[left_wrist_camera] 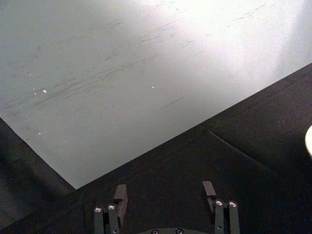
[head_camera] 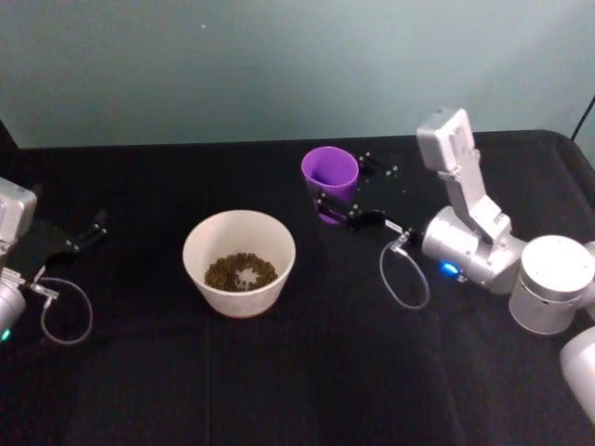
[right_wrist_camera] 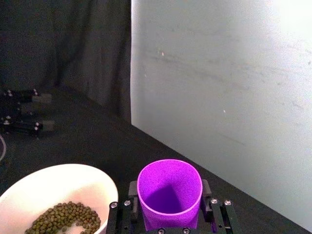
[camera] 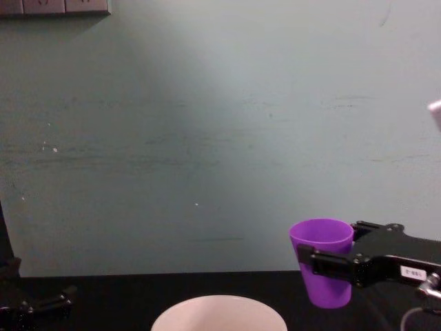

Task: Pick up the cup and pour the mung beans from the cup into the bowl.

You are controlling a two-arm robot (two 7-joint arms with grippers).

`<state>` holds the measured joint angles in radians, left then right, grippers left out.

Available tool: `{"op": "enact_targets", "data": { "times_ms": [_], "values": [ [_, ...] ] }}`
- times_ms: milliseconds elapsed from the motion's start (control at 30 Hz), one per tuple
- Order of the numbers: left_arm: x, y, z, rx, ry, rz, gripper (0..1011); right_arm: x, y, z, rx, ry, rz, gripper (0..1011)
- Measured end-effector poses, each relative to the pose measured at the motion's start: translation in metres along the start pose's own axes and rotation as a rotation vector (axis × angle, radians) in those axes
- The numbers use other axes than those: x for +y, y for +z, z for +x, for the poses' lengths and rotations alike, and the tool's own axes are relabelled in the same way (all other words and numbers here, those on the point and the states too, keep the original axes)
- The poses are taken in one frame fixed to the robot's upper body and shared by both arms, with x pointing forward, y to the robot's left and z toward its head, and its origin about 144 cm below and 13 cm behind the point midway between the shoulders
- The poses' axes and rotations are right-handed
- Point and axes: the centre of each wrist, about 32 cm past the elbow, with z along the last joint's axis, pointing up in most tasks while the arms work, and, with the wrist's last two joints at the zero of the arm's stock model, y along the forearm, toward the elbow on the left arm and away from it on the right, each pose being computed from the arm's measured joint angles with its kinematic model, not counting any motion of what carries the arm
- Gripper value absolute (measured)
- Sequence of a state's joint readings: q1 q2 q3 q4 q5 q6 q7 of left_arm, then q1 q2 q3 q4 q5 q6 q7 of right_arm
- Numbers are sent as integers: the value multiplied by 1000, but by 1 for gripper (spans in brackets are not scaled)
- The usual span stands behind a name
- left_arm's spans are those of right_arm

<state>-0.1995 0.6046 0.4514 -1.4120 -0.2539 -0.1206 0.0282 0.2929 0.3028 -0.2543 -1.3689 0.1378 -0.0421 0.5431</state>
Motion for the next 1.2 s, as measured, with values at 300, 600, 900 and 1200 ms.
{"op": "enact_targets", "data": {
  "times_ms": [300,600,900,1200],
  "values": [
    [0,0,0,0,0,0,1000,-8,-33,12,67,22,78,732],
    [0,0,0,0,0,0,1000,-6,-45,15,176,31,80,732],
    [0,0,0,0,0,0,1000,5,-47,5,211,13,16,732],
    [0,0,0,0,0,0,1000,7,-53,-4,196,-44,21,732]
  ]
}}
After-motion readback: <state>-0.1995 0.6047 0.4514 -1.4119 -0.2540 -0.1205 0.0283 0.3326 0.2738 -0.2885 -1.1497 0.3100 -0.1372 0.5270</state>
